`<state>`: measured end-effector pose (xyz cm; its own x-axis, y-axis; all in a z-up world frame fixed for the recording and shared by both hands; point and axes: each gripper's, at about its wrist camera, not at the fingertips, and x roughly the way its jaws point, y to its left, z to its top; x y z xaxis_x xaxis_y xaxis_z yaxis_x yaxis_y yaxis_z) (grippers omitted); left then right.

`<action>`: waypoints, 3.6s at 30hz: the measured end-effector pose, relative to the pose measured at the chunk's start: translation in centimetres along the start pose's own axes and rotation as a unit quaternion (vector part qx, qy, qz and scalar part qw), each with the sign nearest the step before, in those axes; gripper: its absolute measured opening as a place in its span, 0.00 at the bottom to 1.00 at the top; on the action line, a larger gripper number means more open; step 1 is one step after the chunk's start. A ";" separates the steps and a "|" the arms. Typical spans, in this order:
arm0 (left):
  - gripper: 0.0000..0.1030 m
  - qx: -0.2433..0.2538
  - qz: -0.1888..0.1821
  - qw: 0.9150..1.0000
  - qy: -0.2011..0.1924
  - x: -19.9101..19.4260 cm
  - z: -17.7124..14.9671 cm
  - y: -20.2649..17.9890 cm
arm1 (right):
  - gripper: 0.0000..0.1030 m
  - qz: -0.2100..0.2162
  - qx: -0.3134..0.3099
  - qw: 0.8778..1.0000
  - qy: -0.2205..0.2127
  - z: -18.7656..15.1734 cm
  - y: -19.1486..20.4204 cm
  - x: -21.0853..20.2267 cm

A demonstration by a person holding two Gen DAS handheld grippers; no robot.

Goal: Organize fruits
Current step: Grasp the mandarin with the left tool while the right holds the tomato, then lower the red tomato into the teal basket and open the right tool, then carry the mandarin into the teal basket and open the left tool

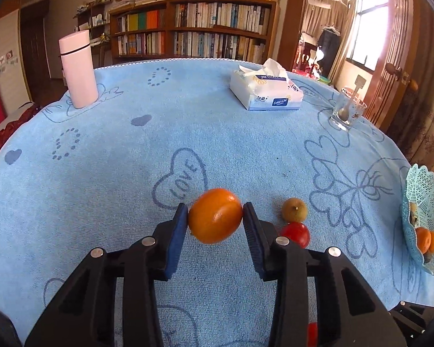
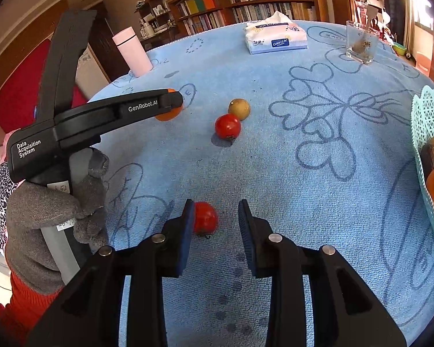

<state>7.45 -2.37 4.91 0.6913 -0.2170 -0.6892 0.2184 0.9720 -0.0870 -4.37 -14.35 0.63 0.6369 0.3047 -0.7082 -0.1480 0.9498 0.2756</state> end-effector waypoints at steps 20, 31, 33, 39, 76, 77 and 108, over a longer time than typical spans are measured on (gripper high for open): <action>0.39 -0.006 0.004 1.000 -0.019 -1.7 -0.3 0.4 | 0.26 0.009 -0.019 1.000 0.022 -0.7 1.8 1.1; 0.39 0.017 -0.001 0.999 -0.027 -2.8 -0.4 -1.7 | 0.26 -0.023 0.033 0.999 -0.030 0.0 -2.5 -3.2; 0.39 0.022 -0.003 0.999 -0.029 -3.1 -0.4 -2.2 | 0.26 -0.033 0.045 0.998 -0.040 -0.1 -3.7 -4.2; 0.39 0.038 -0.010 0.999 -0.034 -3.6 -0.3 -4.1 | 0.26 -0.067 0.081 0.992 -0.076 -0.1 -7.4 -7.6; 0.39 0.155 -0.093 0.983 -0.029 -4.1 -0.3 -17.3 | 0.47 -0.172 0.213 0.947 -0.170 -3.1 -19.6 -15.5; 0.39 0.158 -0.096 0.982 -0.029 -4.1 -0.3 -17.8 | 0.47 -0.174 0.213 0.946 -0.172 -3.2 -19.7 -15.6; 0.51 0.191 -0.238 0.952 0.019 -2.3 -1.2 -28.9 | 0.55 -0.214 0.256 0.917 -0.220 -3.5 -22.5 -19.4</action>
<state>-1.27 -29.84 8.09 0.4274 -0.6138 -0.6638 0.7406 0.6588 -0.1323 -16.05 -41.41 5.90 0.8140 -0.2531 -0.5228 0.4893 0.7838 0.3824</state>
